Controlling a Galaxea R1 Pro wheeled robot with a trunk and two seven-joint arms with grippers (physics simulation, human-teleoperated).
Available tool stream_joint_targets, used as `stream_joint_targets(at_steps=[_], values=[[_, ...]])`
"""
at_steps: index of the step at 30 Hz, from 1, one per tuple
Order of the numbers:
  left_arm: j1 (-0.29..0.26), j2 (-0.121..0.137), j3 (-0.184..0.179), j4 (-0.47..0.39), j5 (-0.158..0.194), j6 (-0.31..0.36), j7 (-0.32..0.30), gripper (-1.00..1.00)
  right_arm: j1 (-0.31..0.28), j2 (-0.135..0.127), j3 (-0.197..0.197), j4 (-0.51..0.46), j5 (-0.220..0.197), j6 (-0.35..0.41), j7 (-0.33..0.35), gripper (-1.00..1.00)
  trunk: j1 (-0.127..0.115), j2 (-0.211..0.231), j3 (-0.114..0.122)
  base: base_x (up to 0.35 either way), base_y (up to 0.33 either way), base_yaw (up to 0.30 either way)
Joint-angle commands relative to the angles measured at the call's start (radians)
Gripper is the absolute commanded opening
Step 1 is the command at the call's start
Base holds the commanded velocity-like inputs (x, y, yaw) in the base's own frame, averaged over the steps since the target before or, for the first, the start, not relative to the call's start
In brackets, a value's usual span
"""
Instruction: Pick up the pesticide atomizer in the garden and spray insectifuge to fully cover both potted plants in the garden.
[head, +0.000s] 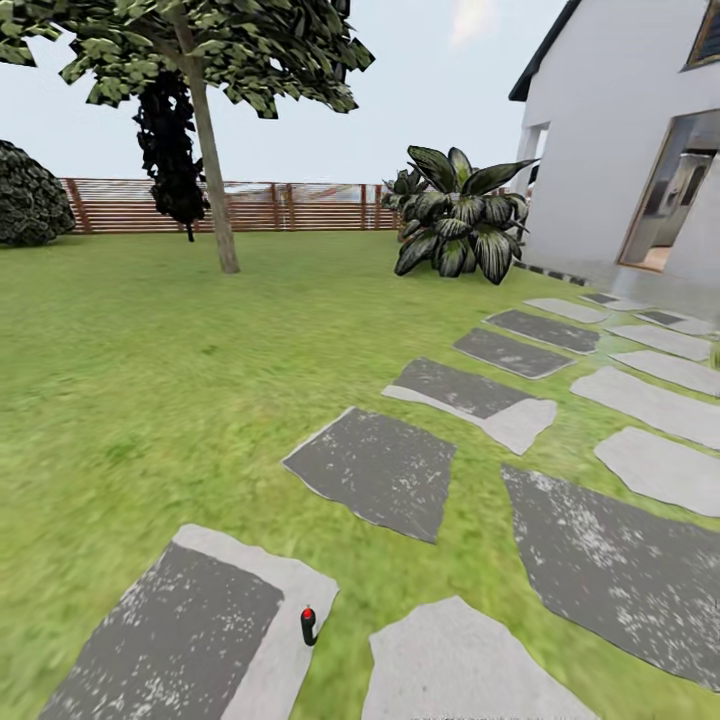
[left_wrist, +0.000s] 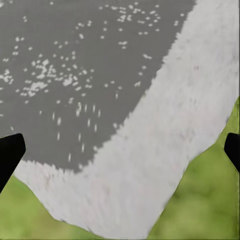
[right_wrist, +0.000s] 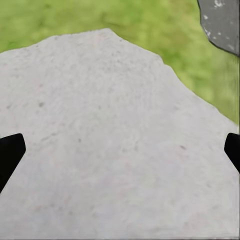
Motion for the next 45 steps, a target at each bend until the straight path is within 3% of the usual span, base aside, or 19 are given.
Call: stream_joint_targets(at_steps=[1, 17, 19, 25, 29, 34, 37, 40, 45], values=[[0.000, 0.000, 0.001, 0.001, 0.002, -0.003, 0.000, 1.00, -0.001, 0.001, -0.004, 0.001, 0.008, -0.003, 0.000, 1.00, 0.000, 0.000, -0.001, 0.005, 0.010, -0.262], [-0.001, -0.008, 0.004, -0.005, 0.002, -0.002, 0.003, 1.00, -0.001, 0.001, -0.003, -0.007, 0.010, -0.003, -0.002, 1.00, 0.000, 0.000, -0.001, 0.081, -0.070, -0.127], [-0.005, -0.009, 0.003, -0.013, 0.002, -0.001, 0.004, 1.00, -0.002, 0.000, -0.002, -0.029, 0.010, -0.002, -0.003, 1.00, 0.000, 0.000, -0.001, 0.243, -0.214, -0.003], [-0.055, -0.014, 0.004, -0.044, 0.002, 0.000, 0.006, 1.00, -0.020, -0.002, -0.003, -0.224, 0.012, 0.009, -0.004, 1.00, 0.000, 0.000, -0.001, 0.203, -0.172, -0.001], [-0.108, -0.015, 0.005, -0.078, 0.003, 0.006, 0.013, 1.00, -0.071, -0.001, -0.003, -0.298, 0.011, 0.041, -0.004, 1.00, 0.000, 0.000, -0.001, 0.046, -0.039, 0.000], [-0.197, -0.030, 0.006, -0.096, 0.005, 0.020, 0.035, 1.00, -0.197, -0.001, -0.002, -0.320, 0.009, 0.231, 0.001, 1.00, 0.000, 0.000, -0.001, 0.010, -0.008, 0.000], [-0.243, -0.038, 0.007, -0.090, 0.004, 0.027, 0.039, 1.00, -0.265, -0.001, -0.002, -0.328, 0.009, 0.305, 0.004, 1.00, 0.000, 0.000, -0.001, 0.002, -0.002, 0.000], [-0.262, -0.042, 0.006, -0.088, 0.004, 0.031, 0.040, 1.00, -0.313, -0.002, -0.003, -0.354, 0.010, 0.331, 0.007, 1.00, 0.000, 0.000, -0.001, 0.000, 0.000, 0.000], [-0.263, -0.040, 0.003, -0.087, 0.003, 0.023, 0.039, 1.00, -0.336, -0.012, -0.002, -0.410, 0.012, 0.343, 0.008, 1.00, 0.000, 0.000, -0.001, 0.000, 0.000, 0.000]])
